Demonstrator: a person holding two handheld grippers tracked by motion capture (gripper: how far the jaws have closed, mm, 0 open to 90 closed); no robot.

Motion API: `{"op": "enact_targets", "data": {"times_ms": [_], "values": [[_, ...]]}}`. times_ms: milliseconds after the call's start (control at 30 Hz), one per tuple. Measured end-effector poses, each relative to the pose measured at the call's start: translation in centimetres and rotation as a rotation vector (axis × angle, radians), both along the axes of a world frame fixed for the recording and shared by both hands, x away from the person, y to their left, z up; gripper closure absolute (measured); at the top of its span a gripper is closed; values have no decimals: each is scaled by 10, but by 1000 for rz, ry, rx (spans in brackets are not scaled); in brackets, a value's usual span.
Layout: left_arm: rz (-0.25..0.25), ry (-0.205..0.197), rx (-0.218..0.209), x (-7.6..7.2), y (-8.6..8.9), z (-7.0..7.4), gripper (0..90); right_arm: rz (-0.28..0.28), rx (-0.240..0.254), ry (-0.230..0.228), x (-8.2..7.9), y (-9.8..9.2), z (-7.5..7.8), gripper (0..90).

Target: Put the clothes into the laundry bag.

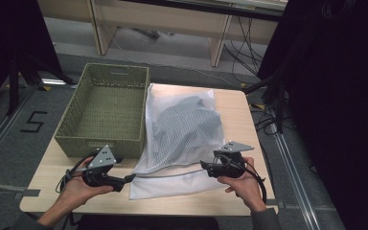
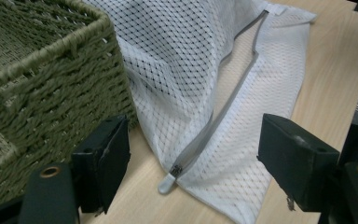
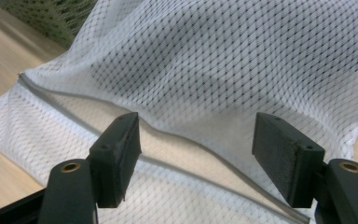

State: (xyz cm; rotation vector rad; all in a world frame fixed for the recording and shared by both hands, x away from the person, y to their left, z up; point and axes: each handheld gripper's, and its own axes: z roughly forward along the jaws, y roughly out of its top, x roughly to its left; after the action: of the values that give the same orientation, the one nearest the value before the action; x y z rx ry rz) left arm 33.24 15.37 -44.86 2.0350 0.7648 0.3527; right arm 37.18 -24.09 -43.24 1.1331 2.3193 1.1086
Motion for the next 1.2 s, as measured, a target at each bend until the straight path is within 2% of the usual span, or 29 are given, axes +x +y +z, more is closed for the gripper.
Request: {"op": "enact_targets", "data": {"times_ms": [33,67,133,167,200,300,333,400,533,567,600,633,667,700,733,767,800,833,900,933,967,1000,1033,1067,1133,1200], "values": [[0,9,2,-1,1,0,236,-7,5,28,-2,0,2,329],[-10,4,6,-2,2,0,232,-2,2,11,-3,1,0,327],[-8,11,12,-4,2,0,232,-1,7,18,-6,1,0,324],[-16,2,6,-5,1,-1,231,14,2,1,-6,0,0,324],[-24,0,23,-6,2,0,231,17,1,4,-8,1,0,323],[-41,-2,33,-10,1,-1,219,18,7,8,-16,3,-3,317],[-34,9,19,-13,-1,-2,216,25,6,6,-17,3,-5,314],[-43,-13,42,-15,-1,-3,208,23,3,15,-23,5,-7,307],[-38,-10,62,-23,-3,-7,195,34,-16,20,-28,3,-10,296],[-35,-8,58,-24,-4,-8,193,15,-7,20,-32,2,-10,294],[-42,-20,82,-26,-2,-8,191,18,-8,36,-33,1,-10,291],[-25,-20,71,-28,-3,-9,188,10,-4,27,-36,0,-12,290],[-10,-1,74,-31,-3,-10,180,4,-1,32,-38,-1,-12,289],[-18,-12,81,-32,-2,-11,177,-8,4,42,-41,-1,-14,289],[-30,-26,117,-33,1,-10,177,7,-14,34,-42,-4,-15,288],[-24,-21,120,-36,2,-10,175,8,-15,41,-44,-5,-15,285],[-10,-16,111,-37,3,-10,169,2,-25,44,-47,-6,-17,282],[-12,-22,121,-38,5,-10,166,1,-26,41,-50,-7,-18,281],[0,-17,102,-40,6,-11,166,-6,-27,50,-56,-8,-19,280],[0,-16,106,-40,6,-10,166,-10,-24,63,-58,-8,-19,279],[-13,-20,116,-39,7,-10,166,-2,-29,49,-60,-9,-20,278],[-18,-17,118,-38,7,-10,166,-11,-25,66,-62,-9,-19,278],[-15,-24,116,-38,7,-10,166,4,-36,54,-61,-10,-20,278],[2,-9,105,-38,7,-11,166,-4,-30,63,-62,-10,-20,278],[5,3,80,-38,6,-11,167,-2,-45,51,-61,-11,-22,278],[-7,-10,96,-37,7,-9,167,3,-48,39,-60,-12,-23,277]]}}
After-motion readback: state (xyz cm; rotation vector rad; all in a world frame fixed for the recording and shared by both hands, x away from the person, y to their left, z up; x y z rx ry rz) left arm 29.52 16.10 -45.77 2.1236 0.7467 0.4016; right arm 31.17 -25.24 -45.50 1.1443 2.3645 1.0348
